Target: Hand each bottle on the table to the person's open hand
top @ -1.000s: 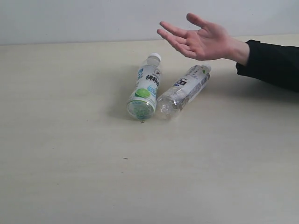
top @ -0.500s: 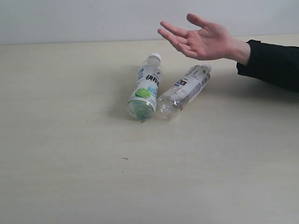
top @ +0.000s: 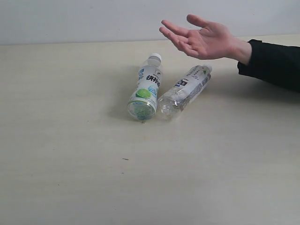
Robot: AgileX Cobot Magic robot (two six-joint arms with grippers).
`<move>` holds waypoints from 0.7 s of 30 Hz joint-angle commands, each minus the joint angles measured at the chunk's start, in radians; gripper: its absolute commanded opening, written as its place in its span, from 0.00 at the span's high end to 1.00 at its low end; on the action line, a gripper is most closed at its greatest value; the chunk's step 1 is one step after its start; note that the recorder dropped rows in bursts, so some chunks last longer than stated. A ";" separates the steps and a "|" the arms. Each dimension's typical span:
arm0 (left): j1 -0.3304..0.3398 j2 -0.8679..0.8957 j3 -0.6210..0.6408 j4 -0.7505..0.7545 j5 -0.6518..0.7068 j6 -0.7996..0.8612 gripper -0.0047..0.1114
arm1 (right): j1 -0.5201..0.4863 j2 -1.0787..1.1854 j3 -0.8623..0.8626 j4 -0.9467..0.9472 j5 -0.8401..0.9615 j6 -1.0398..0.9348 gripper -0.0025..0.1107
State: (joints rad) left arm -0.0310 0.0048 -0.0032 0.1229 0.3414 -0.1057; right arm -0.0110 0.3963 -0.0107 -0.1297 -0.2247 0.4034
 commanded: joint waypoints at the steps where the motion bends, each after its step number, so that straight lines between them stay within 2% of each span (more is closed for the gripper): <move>1: -0.001 -0.005 0.003 0.003 -0.007 -0.003 0.94 | 0.000 0.149 -0.052 -0.307 -0.055 0.248 0.98; 8: -0.001 -0.005 0.003 0.003 -0.007 -0.003 0.94 | 0.000 0.417 -0.118 -0.481 -0.141 0.391 0.98; 16: -0.001 -0.005 0.003 0.003 -0.007 -0.003 0.94 | 0.000 0.756 -0.287 -0.928 -0.218 0.741 0.98; 21: -0.001 -0.005 0.003 0.003 -0.007 -0.003 0.94 | 0.000 0.889 -0.373 -1.137 -0.310 0.923 0.98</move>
State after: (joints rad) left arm -0.0310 0.0048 -0.0032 0.1229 0.3414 -0.1057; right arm -0.0110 1.2269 -0.3421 -1.1435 -0.4681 1.2275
